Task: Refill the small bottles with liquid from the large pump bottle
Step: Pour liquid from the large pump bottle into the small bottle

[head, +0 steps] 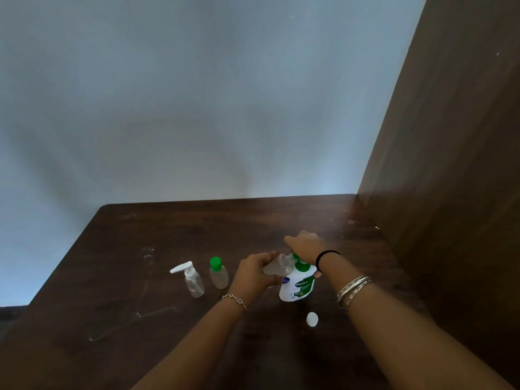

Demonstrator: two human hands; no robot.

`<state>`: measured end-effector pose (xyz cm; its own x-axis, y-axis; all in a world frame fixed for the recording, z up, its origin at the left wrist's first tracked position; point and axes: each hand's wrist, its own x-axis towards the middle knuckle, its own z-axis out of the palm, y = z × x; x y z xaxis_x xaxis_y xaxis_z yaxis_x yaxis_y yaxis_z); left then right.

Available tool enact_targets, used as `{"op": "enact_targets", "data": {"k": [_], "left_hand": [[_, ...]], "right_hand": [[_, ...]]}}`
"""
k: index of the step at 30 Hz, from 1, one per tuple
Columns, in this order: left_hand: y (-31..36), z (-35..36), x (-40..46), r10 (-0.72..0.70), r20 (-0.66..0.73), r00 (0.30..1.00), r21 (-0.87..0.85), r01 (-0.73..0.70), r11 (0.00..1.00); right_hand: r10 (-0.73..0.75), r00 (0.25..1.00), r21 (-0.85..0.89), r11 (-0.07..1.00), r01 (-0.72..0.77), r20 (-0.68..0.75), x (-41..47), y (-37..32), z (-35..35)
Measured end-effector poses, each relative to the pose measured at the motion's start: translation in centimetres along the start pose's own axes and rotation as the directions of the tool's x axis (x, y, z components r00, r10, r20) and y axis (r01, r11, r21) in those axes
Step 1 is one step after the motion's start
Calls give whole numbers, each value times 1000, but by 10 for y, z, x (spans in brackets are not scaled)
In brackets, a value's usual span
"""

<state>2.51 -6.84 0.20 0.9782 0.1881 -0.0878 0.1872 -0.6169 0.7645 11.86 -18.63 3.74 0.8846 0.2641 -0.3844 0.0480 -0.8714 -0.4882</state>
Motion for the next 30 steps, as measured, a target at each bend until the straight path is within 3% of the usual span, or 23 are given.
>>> {"op": "enact_targets", "data": {"k": [3,8,15,21,27,30], "left_hand": [[1,0,0,2,10,1000,-7,-2,1000],[-1,0,0,-7,6,1000,13,7,1000],[2,0,-2,-14,17,1000,-4,14,1000],[1,-1,-4,-24,2,1000,6,24,1000],[5,-1,-5,-30,5,1000,-15,30,999],[5,0,-4,-32,3,999,-17,32,999]], "right_hand": [[15,1000,36,999,-16,21,1,1,-2],[-6,997,4,1000,6,-72,9,2,8],[12,999,17,1000,-13,39,2,2,-2],[-21,995,-13,1000,20,-98,12,5,13],[-16,1000,2,1000,16,24,10,5,2],[-5,1000,10,1000,5,12,12,6,4]]}}
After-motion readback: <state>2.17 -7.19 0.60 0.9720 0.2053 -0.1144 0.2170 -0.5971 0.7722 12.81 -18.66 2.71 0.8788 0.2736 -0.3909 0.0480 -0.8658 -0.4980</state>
